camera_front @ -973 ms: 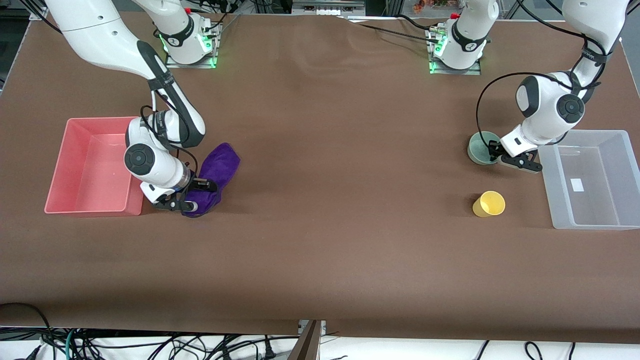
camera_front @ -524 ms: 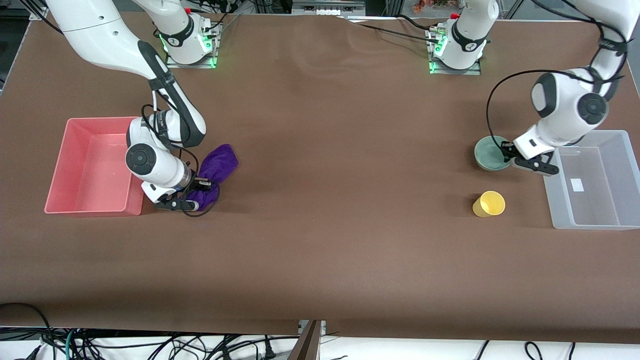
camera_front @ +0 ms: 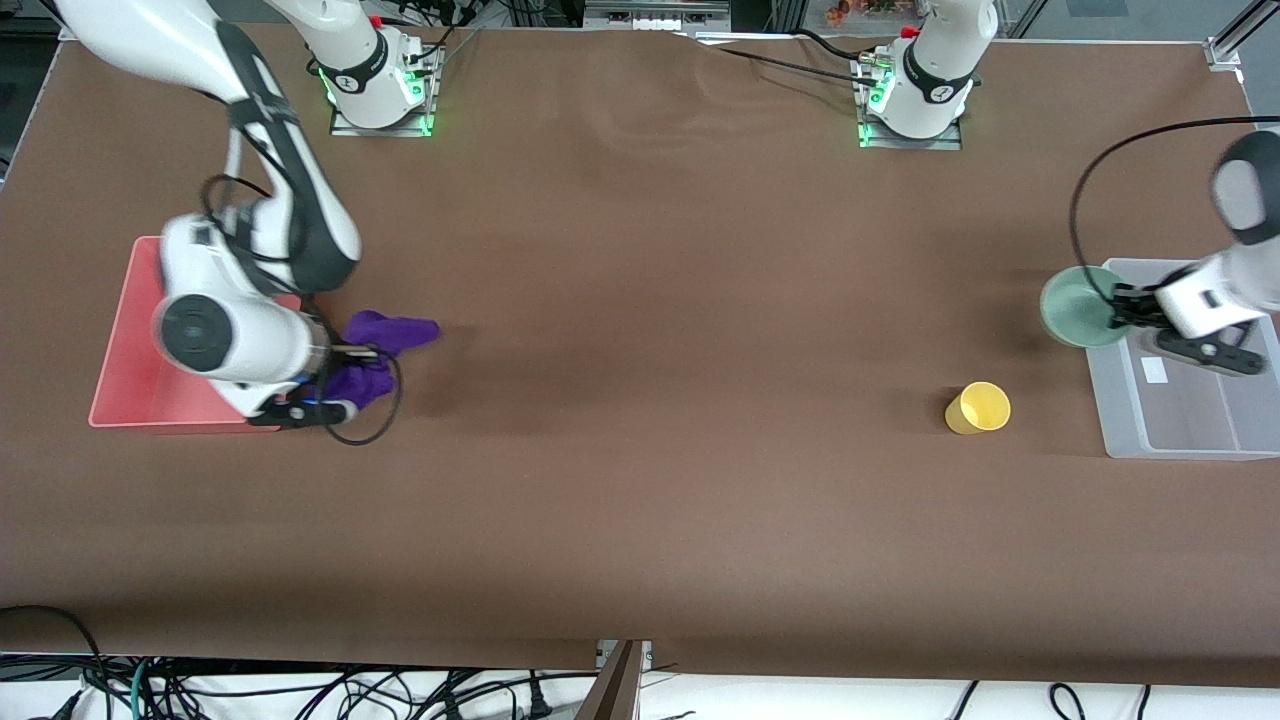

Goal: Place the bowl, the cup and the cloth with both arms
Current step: 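Carry the bowl into the clear bin while the right gripper carries the cloth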

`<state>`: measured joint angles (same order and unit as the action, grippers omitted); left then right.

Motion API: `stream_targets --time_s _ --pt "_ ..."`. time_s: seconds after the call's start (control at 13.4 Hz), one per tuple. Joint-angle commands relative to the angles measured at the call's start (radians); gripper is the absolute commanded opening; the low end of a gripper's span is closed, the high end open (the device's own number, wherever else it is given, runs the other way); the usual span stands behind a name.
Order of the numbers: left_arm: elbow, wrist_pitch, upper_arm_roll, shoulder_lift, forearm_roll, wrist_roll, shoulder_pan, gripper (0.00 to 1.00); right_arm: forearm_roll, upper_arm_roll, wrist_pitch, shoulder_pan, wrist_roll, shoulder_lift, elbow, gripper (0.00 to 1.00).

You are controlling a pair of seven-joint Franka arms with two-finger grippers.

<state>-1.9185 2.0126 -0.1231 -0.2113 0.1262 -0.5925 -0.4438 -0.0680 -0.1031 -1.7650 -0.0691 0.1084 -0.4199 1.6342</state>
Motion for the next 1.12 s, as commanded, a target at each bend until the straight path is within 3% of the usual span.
stream_targets --time_s 0.0,0.15,0.37,0.52,0.75,0.82,0.9,0.97,1.05 --pt "0.217 -0.035 -0.006 -0.172 0.032 -0.180 -0.102 0.00 -0.009 0.020 0.132 0.075 -0.184 0.038 -0.034 0.00" --pt "0.336 -0.035 -0.006 -0.281 0.030 -0.281 -0.159 0.00 -0.027 0.130 0.186 0.083 -0.376 0.050 -0.036 0.00" --pt "0.400 -0.025 -0.006 -0.388 0.021 -0.322 -0.222 0.00 -0.038 0.270 0.188 0.084 -0.582 0.044 -0.028 0.00" --pt "0.400 0.010 -0.007 -0.450 0.015 -0.322 -0.245 0.00 -0.058 0.321 0.173 0.084 -0.645 0.032 -0.004 0.00" --pt "0.394 0.116 -0.009 -0.502 0.017 -0.326 -0.279 0.00 -0.068 0.347 0.072 0.103 -0.653 0.007 0.077 0.00" --pt "0.394 0.118 -0.007 -0.507 0.017 -0.326 -0.279 0.25 -0.068 0.347 0.023 0.104 -0.653 -0.003 0.105 0.00" --pt "0.394 0.120 -0.009 -0.507 0.015 -0.325 -0.279 0.89 -0.068 0.347 -0.011 0.113 -0.653 -0.016 0.117 0.00" --pt "0.395 0.114 -0.009 -0.500 0.016 -0.325 -0.279 1.00 -0.068 0.347 -0.036 0.117 -0.653 -0.031 0.119 0.00" --pt "0.397 0.104 -0.010 -0.491 0.017 -0.322 -0.277 1.00 -0.065 0.347 -0.050 0.118 -0.651 -0.045 0.121 0.00"
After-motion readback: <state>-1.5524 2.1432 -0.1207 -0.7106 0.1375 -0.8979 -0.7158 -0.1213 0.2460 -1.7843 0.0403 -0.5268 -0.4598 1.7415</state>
